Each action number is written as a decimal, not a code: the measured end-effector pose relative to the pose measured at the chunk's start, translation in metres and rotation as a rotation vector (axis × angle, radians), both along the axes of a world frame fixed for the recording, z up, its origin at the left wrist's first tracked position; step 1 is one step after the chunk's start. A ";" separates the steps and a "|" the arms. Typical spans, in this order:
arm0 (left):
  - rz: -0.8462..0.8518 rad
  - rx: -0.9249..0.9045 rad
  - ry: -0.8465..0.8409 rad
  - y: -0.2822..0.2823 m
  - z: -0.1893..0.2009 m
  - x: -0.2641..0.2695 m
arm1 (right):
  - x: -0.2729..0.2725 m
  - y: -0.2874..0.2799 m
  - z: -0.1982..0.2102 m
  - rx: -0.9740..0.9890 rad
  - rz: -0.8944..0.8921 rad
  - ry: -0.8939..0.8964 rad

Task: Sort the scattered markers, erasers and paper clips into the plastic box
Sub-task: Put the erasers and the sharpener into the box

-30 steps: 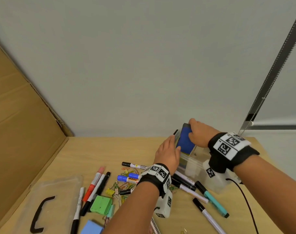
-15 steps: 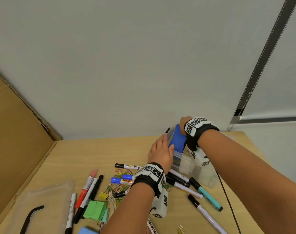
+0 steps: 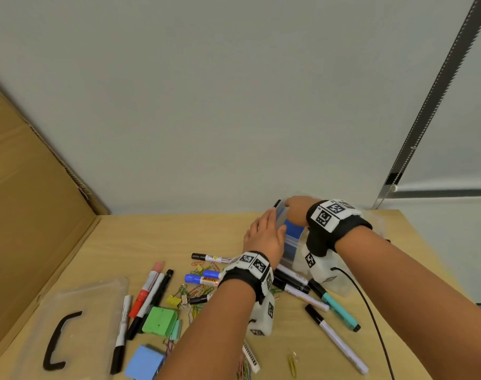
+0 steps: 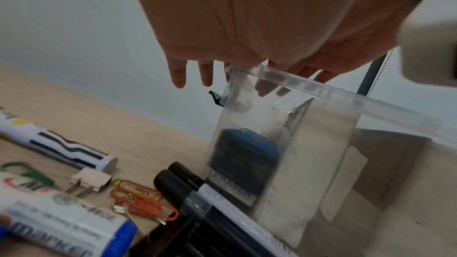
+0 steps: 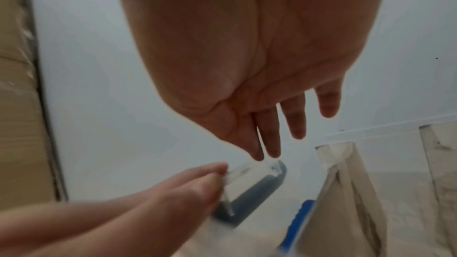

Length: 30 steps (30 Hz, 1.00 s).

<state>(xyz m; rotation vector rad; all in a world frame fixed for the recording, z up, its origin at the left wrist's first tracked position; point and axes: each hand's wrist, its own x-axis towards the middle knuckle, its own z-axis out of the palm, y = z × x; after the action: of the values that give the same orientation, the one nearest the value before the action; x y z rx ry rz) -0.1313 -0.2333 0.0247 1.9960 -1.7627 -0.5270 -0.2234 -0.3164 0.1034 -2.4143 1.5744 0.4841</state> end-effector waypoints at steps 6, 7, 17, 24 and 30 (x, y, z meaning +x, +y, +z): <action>0.003 0.073 0.029 0.024 0.014 0.011 | -0.027 0.063 -0.010 -0.290 -0.022 -0.595; -0.005 0.051 0.040 0.036 0.018 0.018 | -0.032 0.074 -0.015 -0.325 -0.010 -0.678; 0.041 0.246 -0.115 0.186 -0.006 0.172 | -0.007 0.170 -0.066 -0.434 0.511 -0.702; -0.057 0.263 -0.013 0.217 -0.031 0.201 | 0.088 0.233 -0.103 -0.151 0.923 -0.559; -0.097 0.250 -0.160 0.210 -0.037 0.204 | 0.134 0.263 -0.128 -0.013 0.823 -0.303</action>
<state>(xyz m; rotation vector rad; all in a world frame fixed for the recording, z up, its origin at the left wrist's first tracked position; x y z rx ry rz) 0.0726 -0.0237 -0.0126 2.1819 -1.9818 -0.6635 -0.0891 -0.0529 -0.0241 -2.8905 0.4194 0.2022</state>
